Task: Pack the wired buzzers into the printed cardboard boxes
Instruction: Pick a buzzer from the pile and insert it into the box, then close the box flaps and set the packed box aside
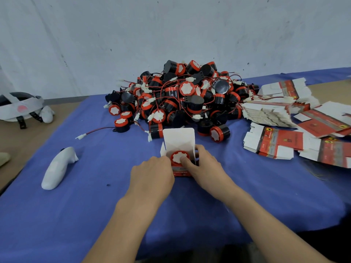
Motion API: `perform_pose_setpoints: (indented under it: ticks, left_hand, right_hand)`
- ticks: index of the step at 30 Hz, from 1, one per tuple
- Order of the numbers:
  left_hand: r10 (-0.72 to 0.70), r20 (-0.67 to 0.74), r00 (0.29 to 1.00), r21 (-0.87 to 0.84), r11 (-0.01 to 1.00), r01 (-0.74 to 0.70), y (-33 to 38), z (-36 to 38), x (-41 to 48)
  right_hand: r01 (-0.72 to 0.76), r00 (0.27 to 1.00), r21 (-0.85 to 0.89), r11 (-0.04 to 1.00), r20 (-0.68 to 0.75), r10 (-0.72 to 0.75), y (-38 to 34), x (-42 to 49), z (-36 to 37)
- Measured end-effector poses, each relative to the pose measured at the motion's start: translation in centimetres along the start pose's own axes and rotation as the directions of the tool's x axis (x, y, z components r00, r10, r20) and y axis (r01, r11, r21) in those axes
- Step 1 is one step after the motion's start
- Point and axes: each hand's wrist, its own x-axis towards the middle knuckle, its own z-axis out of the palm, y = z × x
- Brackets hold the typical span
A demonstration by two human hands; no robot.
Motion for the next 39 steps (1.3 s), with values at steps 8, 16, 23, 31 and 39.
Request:
perform_pose_setpoints:
  ticks: [8, 16, 23, 31, 39]
  left_hand:
    - [-0.058, -0.285, 0.957, -0.294, 0.955, -0.03, -1.3, -0.2, 0.6]
    - [-0.096, 0.014, 0.995, -0.859, 0.508, 0.062, -2.5, 0.6, 1.9]
    - [0.026, 0.218, 0.975, -0.891, 0.413, 0.189, -3.2, 2.0, 2.6]
    - [0.106, 0.23, 0.967, -0.892, 0.42, 0.166, -2.9, 2.2, 2.9]
    - [0.142, 0.297, 0.944, -0.91, 0.343, 0.235, -3.1, 1.7, 3.5]
  right_hand:
    - [0.017, 1.0, 0.018, 1.0, 0.019, -0.017, 0.2, 0.1, -0.2]
    - [-0.025, 0.983, 0.313, 0.949, 0.179, -0.033, 1.0, 0.5, -1.6]
    - [-0.058, 0.991, 0.313, 0.948, 0.132, 0.017, 1.2, 1.0, -2.0]
    - [-0.009, 0.99, 0.332, 0.943, 0.137, -0.039, 1.6, 1.2, -1.6]
    - [0.037, 0.991, 0.326, 0.945, 0.111, -0.077, 1.7, 1.4, -1.4]
